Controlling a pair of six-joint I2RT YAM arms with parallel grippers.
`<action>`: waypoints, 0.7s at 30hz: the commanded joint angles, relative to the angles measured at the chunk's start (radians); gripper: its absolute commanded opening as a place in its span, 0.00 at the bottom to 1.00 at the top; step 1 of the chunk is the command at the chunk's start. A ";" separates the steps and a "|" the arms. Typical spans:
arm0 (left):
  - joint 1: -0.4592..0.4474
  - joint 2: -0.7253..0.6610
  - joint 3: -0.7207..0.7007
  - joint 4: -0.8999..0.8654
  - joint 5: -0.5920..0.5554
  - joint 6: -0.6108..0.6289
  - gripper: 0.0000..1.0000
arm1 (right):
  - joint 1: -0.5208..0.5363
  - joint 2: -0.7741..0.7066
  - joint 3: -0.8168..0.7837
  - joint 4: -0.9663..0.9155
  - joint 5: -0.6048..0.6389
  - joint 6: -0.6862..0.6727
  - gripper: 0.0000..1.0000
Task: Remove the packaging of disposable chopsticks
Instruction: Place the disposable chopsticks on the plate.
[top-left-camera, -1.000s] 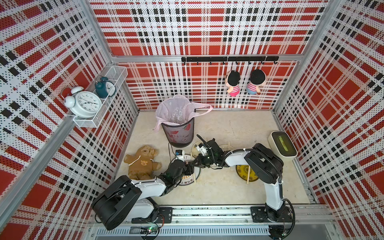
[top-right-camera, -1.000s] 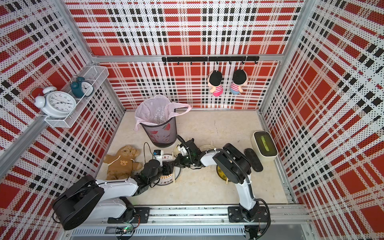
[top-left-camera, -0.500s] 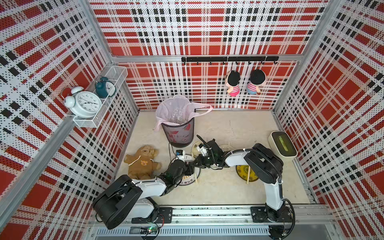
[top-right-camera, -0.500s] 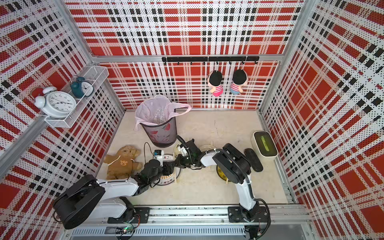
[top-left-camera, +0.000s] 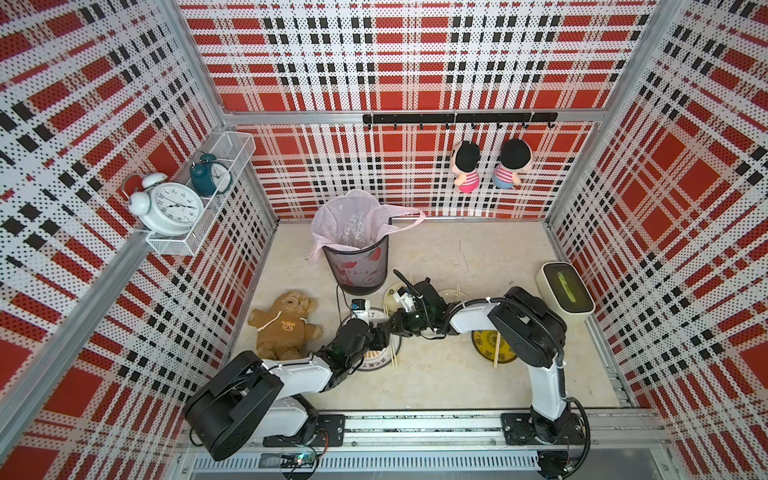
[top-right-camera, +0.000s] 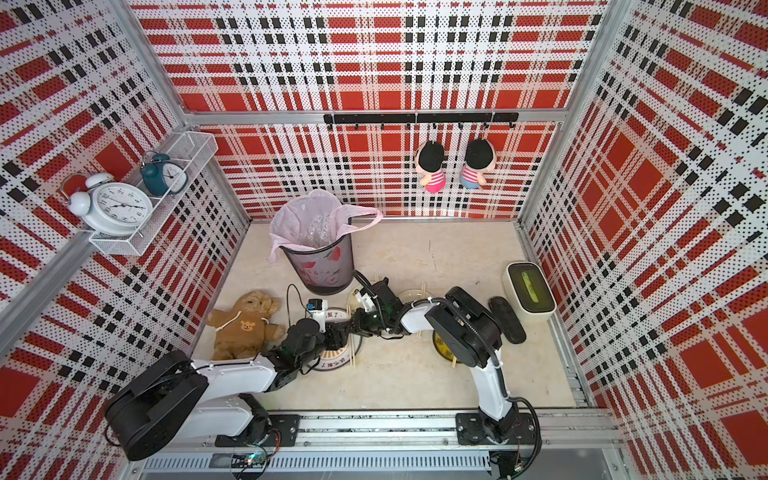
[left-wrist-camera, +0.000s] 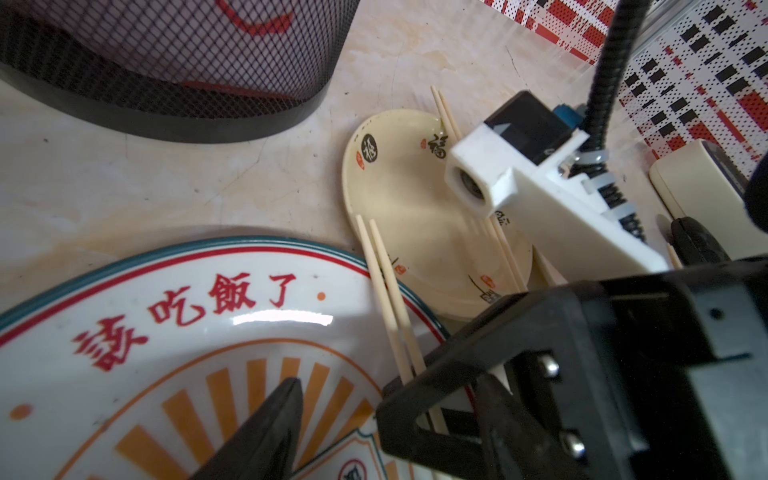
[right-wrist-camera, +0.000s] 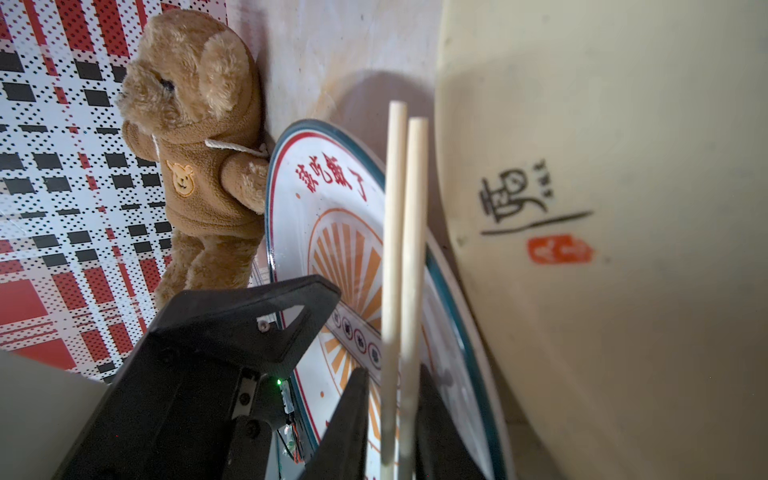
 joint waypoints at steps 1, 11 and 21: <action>-0.001 -0.009 0.005 0.001 0.026 0.012 0.70 | 0.020 -0.034 0.006 0.029 -0.005 -0.007 0.23; 0.000 -0.031 -0.007 -0.002 0.023 0.009 0.71 | 0.041 -0.067 0.034 -0.056 0.045 -0.048 0.25; 0.014 -0.038 -0.014 -0.013 0.018 0.012 0.72 | 0.044 -0.067 0.057 -0.099 0.064 -0.065 0.27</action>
